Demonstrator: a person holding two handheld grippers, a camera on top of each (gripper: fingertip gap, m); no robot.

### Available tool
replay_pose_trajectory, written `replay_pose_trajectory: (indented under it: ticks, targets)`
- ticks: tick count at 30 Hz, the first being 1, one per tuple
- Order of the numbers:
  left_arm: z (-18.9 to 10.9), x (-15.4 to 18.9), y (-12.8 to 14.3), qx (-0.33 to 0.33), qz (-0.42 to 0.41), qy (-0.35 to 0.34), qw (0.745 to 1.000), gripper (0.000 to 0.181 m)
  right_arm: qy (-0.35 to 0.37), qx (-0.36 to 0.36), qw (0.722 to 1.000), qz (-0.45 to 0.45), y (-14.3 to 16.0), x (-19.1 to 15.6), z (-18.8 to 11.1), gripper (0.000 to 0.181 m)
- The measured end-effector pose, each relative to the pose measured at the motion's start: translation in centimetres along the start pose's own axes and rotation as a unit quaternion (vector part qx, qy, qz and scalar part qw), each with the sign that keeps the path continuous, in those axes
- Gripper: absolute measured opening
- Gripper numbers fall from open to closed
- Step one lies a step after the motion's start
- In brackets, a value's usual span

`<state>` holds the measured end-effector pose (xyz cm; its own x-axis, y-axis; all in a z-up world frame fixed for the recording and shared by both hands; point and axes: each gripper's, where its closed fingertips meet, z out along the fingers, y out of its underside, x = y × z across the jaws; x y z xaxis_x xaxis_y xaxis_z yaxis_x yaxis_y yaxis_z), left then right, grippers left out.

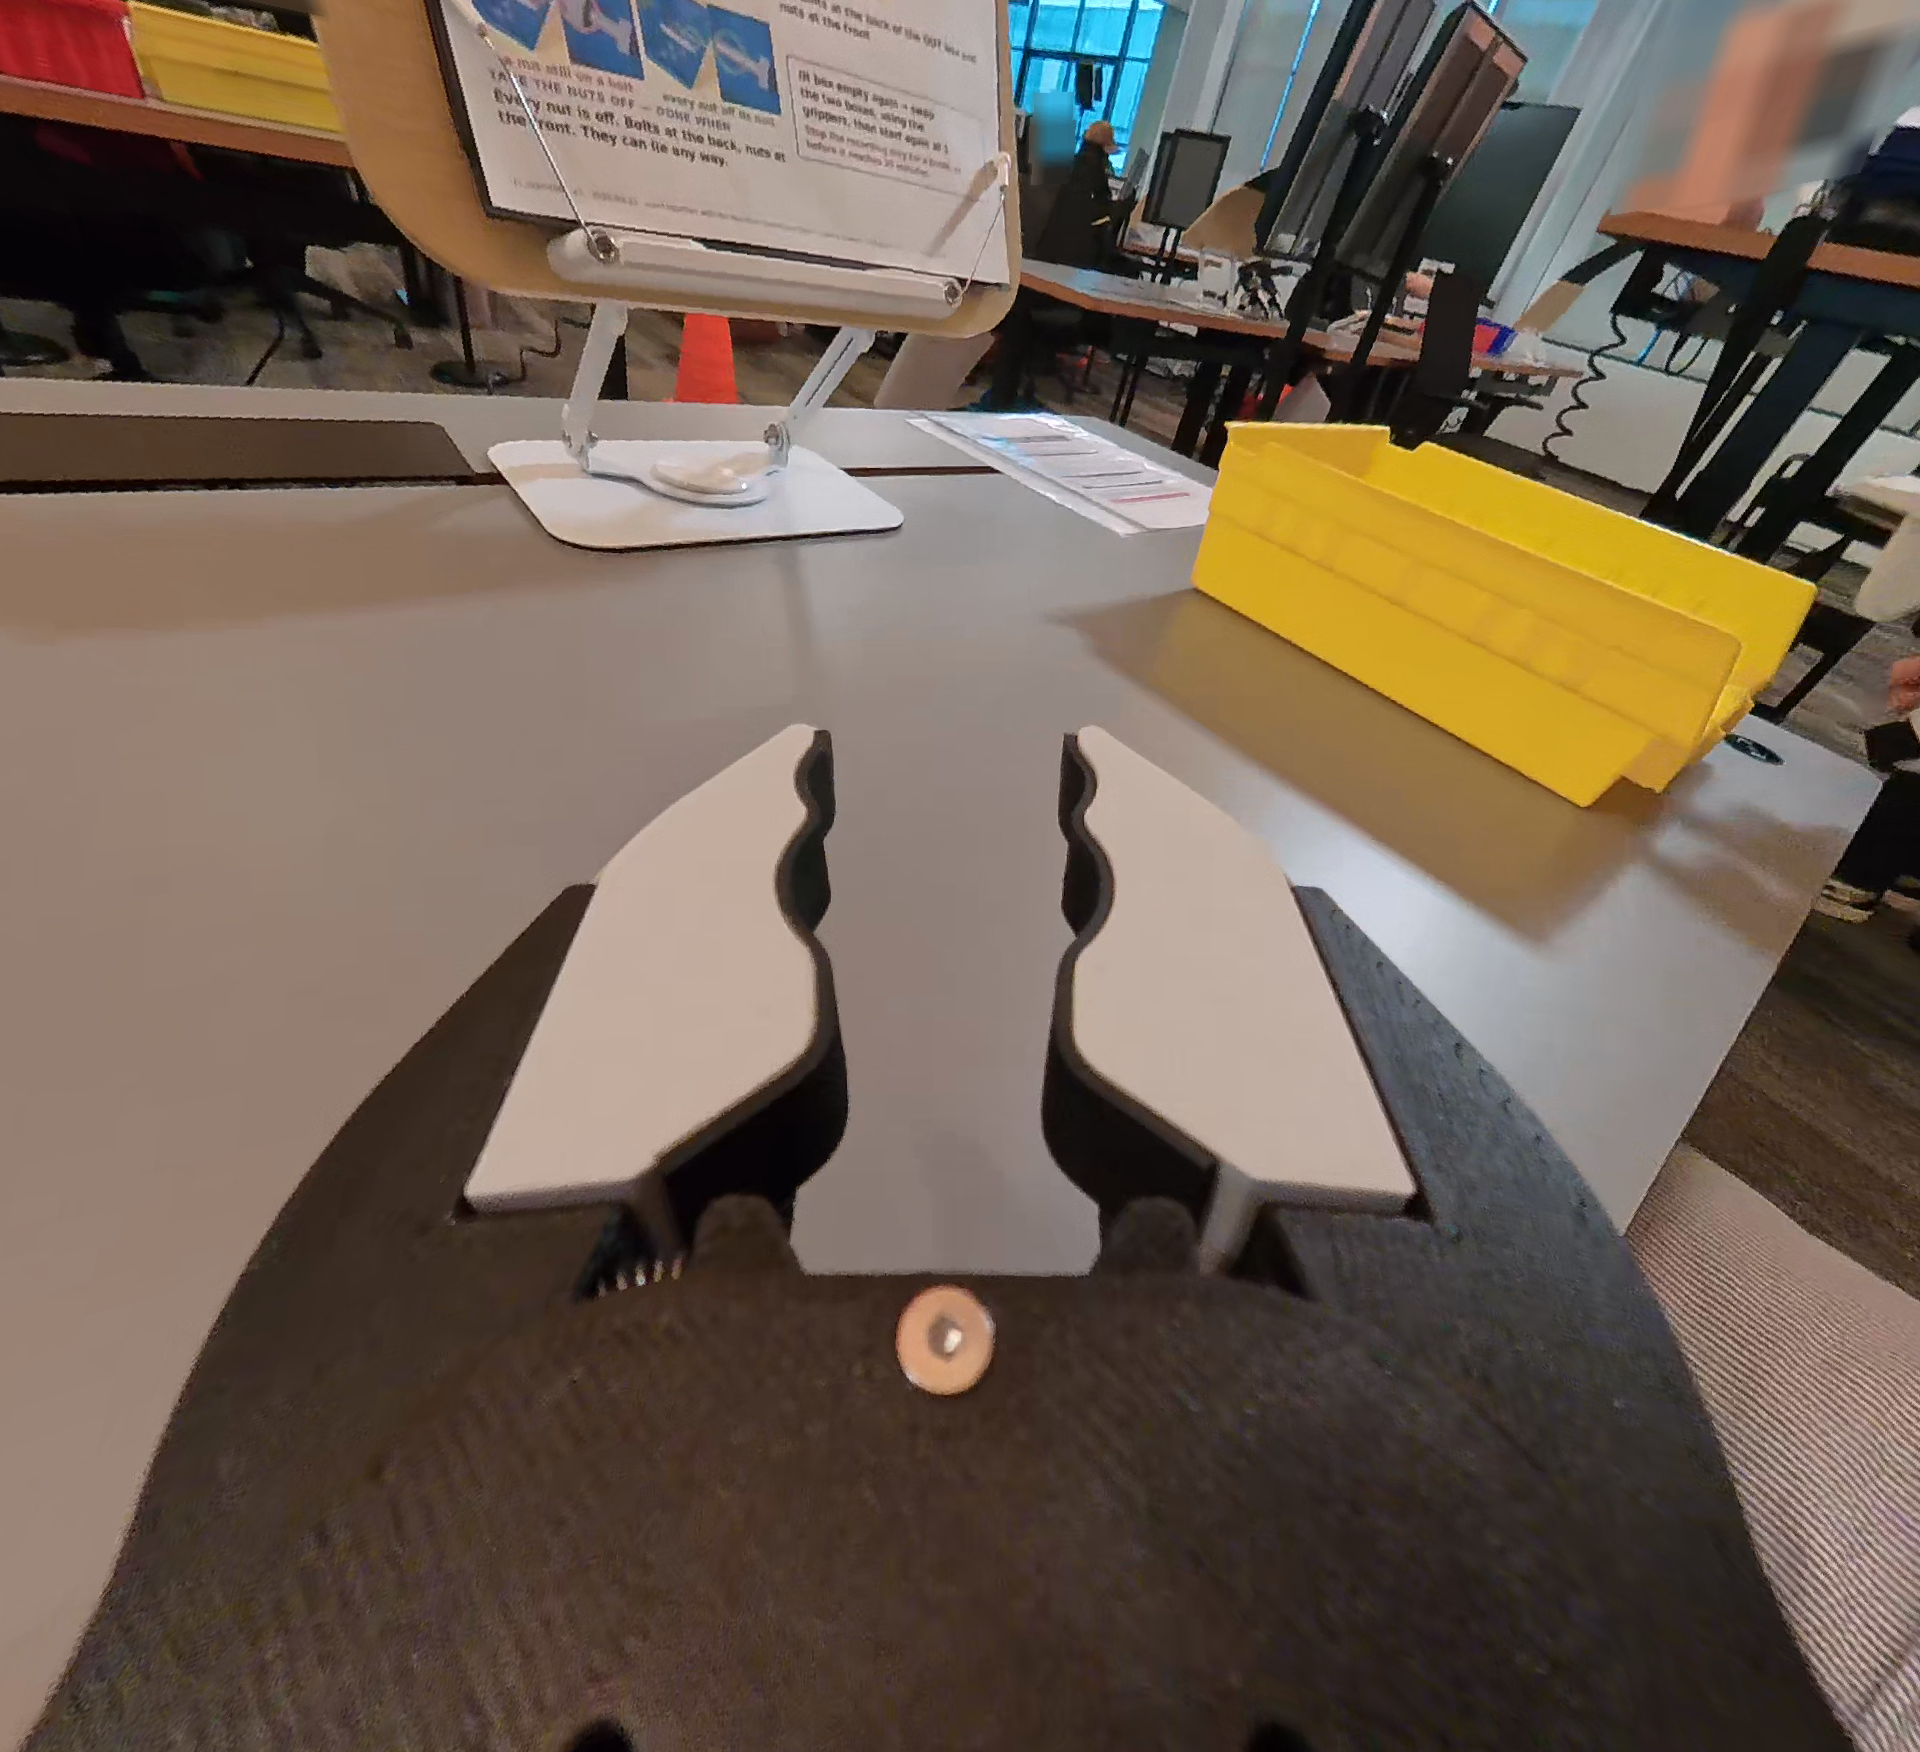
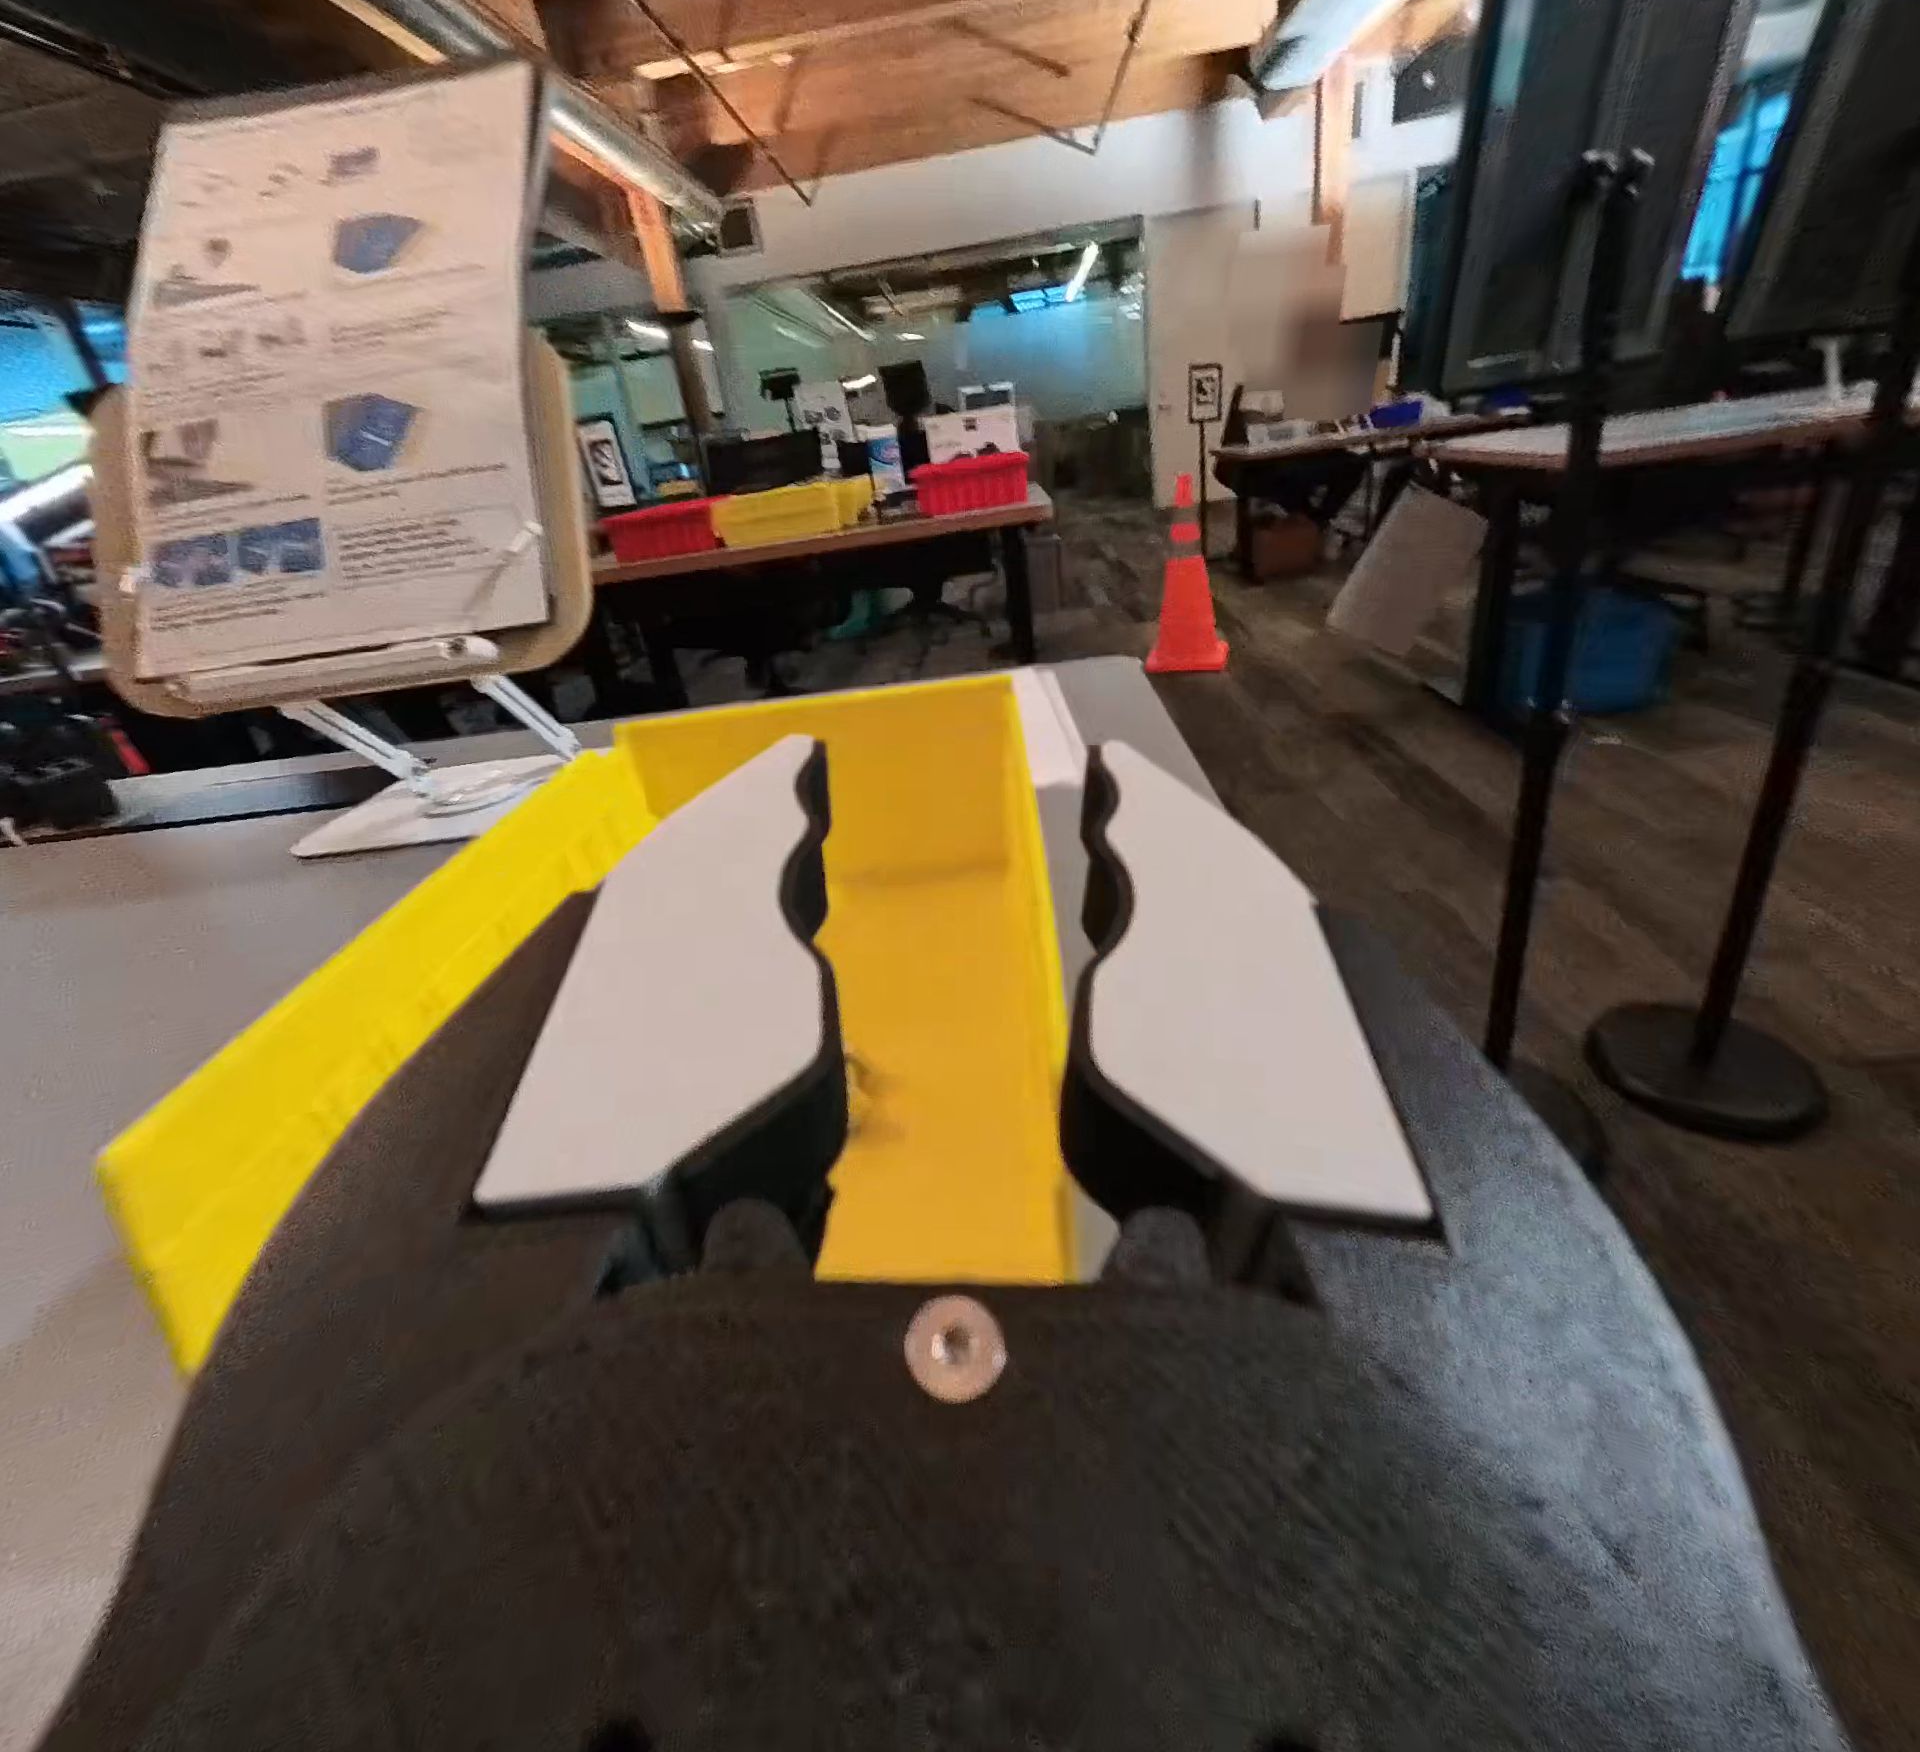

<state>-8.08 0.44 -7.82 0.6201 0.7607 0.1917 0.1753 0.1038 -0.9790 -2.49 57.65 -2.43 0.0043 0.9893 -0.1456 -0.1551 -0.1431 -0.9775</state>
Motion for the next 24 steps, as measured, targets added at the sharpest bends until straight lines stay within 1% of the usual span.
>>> replay_pose_trajectory:
  ticks: [2, 5, 9, 11, 15, 20, 23, 24]
  targets:
    - [0.0, 0.0, 0.0, 0.0, -0.002, 0.001, 1.0, 0.042, 0.003, -0.036, 0.999, 0.018, 1.7, 1.7, 0.5, 0.048]
    - [0.1, 0.0, 0.4, -0.008, -0.005, 0.003, 1.0, 0.042, -0.002, -0.087, 0.996, 0.018, 4.0, 2.6, 1.4, 0.044]
    - [-0.1, 0.0, 0.3, -0.005, -0.016, 0.003, 1.0, 0.041, -0.03, -0.142, 0.989, 0.001, 6.9, 1.5, 2.6, 0.045]
    - [-0.2, 0.1, 0.4, -0.009, -0.014, 0.003, 1.0, 0.041, -0.042, -0.163, 0.986, -0.007, 7.7, 0.4, 2.9, 0.044]
    - [-0.2, 0.5, 0.6, -0.013, -0.008, 0.005, 1.0, 0.041, -0.013, -0.194, 0.979, -0.059, 8.7, 0.7, 3.3, 0.042]
    - [0.2, 0.8, 1.1, -0.024, -0.011, 0.013, 1.0, 0.04, 0.009, -0.22, 0.975, -0.043, 9.7, 1.7, 4.0, 0.042]
    - [0.3, 1.4, 1.2, -0.026, -0.015, 0.022, 0.999, 0.04, 0.008, -0.246, 0.968, -0.041, 10.6, 1.7, 4.2, 0.034]
    - [0.3, 1.6, 1.2, -0.025, -0.015, 0.024, 0.999, 0.04, 0.008, -0.253, 0.967, -0.042, 10.8, 1.8, 4.3, 0.024]
